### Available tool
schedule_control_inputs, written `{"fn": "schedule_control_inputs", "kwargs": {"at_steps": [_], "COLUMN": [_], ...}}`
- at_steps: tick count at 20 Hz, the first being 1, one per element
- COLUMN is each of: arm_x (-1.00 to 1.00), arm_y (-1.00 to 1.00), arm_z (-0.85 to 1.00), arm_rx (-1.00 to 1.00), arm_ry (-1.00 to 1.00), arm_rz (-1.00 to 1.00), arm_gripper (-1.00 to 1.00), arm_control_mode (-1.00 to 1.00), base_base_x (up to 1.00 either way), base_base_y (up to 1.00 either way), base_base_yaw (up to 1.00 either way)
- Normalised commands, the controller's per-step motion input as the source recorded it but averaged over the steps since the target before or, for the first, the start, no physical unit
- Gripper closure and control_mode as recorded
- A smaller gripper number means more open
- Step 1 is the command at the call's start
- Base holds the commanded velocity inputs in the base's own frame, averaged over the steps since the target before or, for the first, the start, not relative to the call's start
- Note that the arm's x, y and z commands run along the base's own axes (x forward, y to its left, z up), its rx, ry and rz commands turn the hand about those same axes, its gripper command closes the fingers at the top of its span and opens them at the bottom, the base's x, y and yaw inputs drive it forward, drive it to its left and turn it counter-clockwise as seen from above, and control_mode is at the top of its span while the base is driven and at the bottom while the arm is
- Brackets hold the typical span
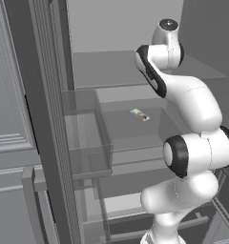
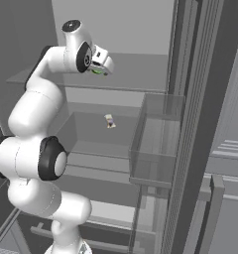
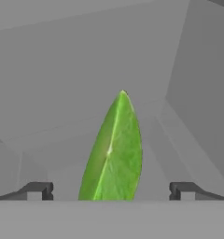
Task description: Grab a lemon wedge from the fridge and one ice cube from the ice bowl, and put them in the glass of lemonade.
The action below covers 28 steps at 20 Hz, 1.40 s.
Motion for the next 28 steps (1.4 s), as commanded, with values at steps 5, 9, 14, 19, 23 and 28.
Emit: {"fn": "schedule_control_inputs", "kwargs": {"at_steps": [5,9,14,19,23,28], "arm_x": [0.43,0.14,0.00,0.00,-0.15,-0.92], "arm_y": [0.00,0.00,0.00,-0.02,-0.08,-0.01], "arm_z": [0.03,0.00,0.00,0.00,-0.01,0.00], "arm_rx": [0.00,0.00,0.00,0.00,0.00,0.03], "arm_ry": [0.03,0.04,0.02,0.01,0.00,-0.05], "arm_rz": [-0.08,-0.04,0.00,0.00,0.00,0.03], "arm_gripper": [-1.00,-1.00,1.00,1.00,1.00,1.00], "arm_control_mode": [-1.00,-1.00,-1.00,-1.00,-1.00,-1.00], "base_base_x": [0.00,0.00,0.00,0.00,0.00,0.00], "base_base_y": [0.00,0.00,0.00,0.00,0.00,0.00], "base_base_yaw": [0.00,0.00,0.00,0.00,0.00,0.00]}}
